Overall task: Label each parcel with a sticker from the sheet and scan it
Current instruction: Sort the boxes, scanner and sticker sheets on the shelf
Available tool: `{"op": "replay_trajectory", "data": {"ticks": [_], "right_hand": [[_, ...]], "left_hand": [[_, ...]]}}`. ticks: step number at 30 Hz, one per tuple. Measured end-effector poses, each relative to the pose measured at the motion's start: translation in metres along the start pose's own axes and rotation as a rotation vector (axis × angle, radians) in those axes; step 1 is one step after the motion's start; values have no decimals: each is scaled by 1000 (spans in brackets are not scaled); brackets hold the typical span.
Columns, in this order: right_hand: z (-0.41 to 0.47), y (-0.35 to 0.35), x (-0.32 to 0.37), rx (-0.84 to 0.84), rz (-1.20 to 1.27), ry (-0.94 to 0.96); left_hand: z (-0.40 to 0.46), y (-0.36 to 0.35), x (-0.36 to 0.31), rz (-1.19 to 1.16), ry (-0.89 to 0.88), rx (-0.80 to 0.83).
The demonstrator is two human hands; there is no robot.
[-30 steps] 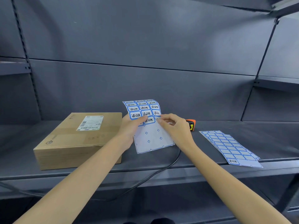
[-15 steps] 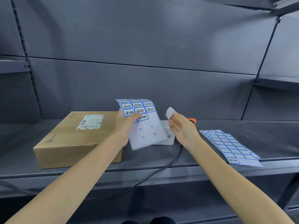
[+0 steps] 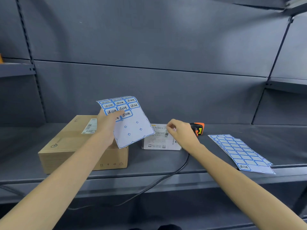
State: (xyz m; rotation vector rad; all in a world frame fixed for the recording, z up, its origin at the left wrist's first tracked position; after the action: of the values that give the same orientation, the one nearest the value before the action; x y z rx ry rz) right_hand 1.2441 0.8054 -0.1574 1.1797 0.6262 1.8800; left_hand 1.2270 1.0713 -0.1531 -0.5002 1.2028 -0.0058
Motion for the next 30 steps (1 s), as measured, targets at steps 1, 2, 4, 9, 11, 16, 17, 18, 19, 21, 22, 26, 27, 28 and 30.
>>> {"op": "replay_trajectory", "data": {"ticks": [1, 2, 4, 9, 11, 16, 17, 18, 19, 21, 22, 26, 27, 28, 30], "right_hand": [[-1, -3, 2, 12, -41, 16], [-2, -5, 3, 21, -68, 30], [-4, -6, 7, 57, -89, 67], [-19, -15, 17, 114, -357, 252], [-24, -21, 15, 152, -409, 269], [-18, -5, 6, 235, 90, 5], [-15, 3, 5, 206, 261, -75], [-13, 8, 4, 200, 451, -157], [-12, 9, 4, 219, 633, -230], [-13, 13, 8, 244, 849, -269], [-15, 20, 10, 226, 866, -245], [-13, 61, -22, 71, 782, -249], [-12, 75, -40, 14, 733, -281], [-11, 90, -62, -43, 676, -323], [-10, 117, -113, -128, 593, -421]], "left_hand": [[0, 0, 1, -4, 3, 4], [0, 1, 1, -8, 4, 7], [0, 2, 2, -4, -2, 14], [1, 3, 8, 5, 8, 5], [1, 0, 10, -2, 10, 6], [-10, -23, 15, 2, 25, 108], [-14, -32, 17, 2, 29, 142], [-18, -41, 18, -7, 31, 172], [-23, -52, 19, -18, 27, 195], [-31, -73, 19, -31, 1, 227], [-34, -84, 19, -17, -21, 243], [-45, -114, 30, 182, -57, 383], [-44, -114, 37, 263, -31, 406], [-41, -113, 42, 352, -19, 419], [-32, -108, 49, 509, -24, 433]]}}
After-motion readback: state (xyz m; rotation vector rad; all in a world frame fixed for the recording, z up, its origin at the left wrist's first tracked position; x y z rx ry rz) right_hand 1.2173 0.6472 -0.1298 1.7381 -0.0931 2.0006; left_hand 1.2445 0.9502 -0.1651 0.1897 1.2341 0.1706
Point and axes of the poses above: each hand's wrist, its own z-axis towards the middle knuckle, its own y-axis out of the back of the hand, x = y × z, the point moved 10 cm from there along z, towards the middle knuckle, and after that the axes turned 8 degrees about -y, right-handed, at the moved point
